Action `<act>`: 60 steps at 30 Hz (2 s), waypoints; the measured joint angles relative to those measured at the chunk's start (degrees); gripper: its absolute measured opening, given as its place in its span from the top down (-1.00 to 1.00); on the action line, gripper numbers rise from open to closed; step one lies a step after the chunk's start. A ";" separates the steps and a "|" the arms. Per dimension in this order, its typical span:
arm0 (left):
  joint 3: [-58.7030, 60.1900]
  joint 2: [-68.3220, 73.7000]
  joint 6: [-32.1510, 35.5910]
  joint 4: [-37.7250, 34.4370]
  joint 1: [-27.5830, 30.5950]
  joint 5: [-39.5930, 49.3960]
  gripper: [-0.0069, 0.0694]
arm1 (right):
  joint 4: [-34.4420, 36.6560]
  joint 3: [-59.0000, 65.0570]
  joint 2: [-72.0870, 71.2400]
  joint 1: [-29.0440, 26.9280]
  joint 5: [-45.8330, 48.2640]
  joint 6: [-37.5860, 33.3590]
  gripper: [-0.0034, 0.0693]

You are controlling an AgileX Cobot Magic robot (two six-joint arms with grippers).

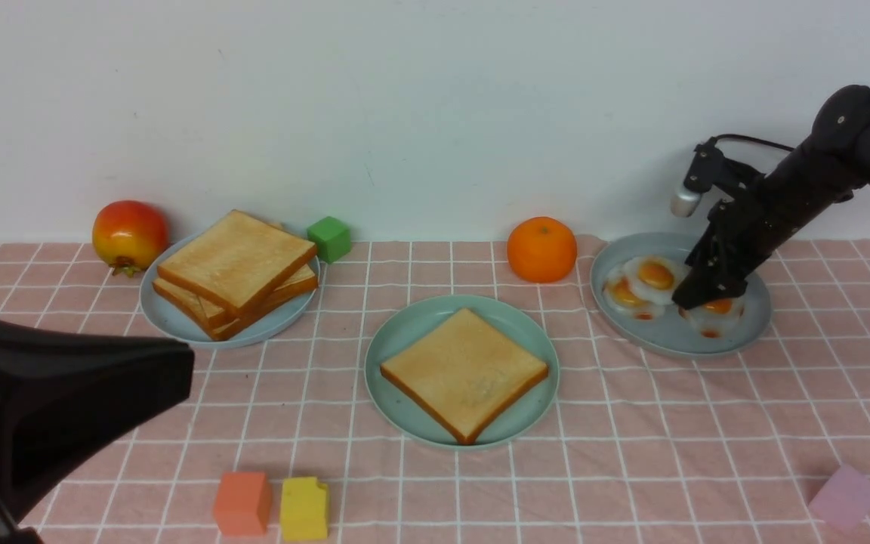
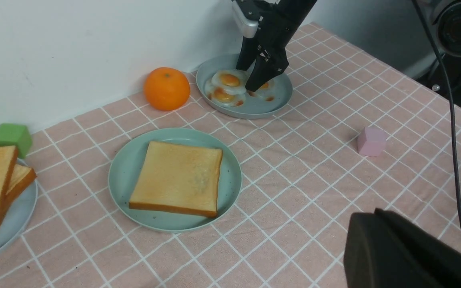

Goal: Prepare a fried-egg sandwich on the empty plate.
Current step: Use the right arm to grab a fried egg

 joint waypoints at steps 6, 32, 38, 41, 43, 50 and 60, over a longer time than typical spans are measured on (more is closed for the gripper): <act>0.00 0.00 0.00 0.00 0.00 0.00 0.85 | 0.00 -0.02 0.07 -0.03 -0.65 -0.06 -0.37; 0.00 0.00 0.00 0.00 0.00 0.04 0.85 | 4.57 0.51 -5.52 0.92 0.95 7.64 0.72; 0.00 0.00 0.00 0.00 0.00 0.19 0.85 | 4.46 0.51 -3.53 4.01 -4.82 8.76 -0.29; 0.00 0.00 0.00 0.00 0.00 0.19 0.85 | 2.96 0.51 -1.86 5.16 -7.74 10.24 -0.80; 0.00 0.00 0.00 0.00 0.00 0.19 0.85 | 1.82 0.51 -0.95 5.91 -9.06 11.19 -0.92; 0.00 0.00 0.00 0.24 0.00 0.19 0.85 | -3.97 0.46 -0.38 8.30 -14.03 15.16 -0.94; 0.00 0.00 0.00 1.62 0.00 0.19 0.84 | -9.80 0.01 -0.26 9.44 -13.83 19.53 -0.89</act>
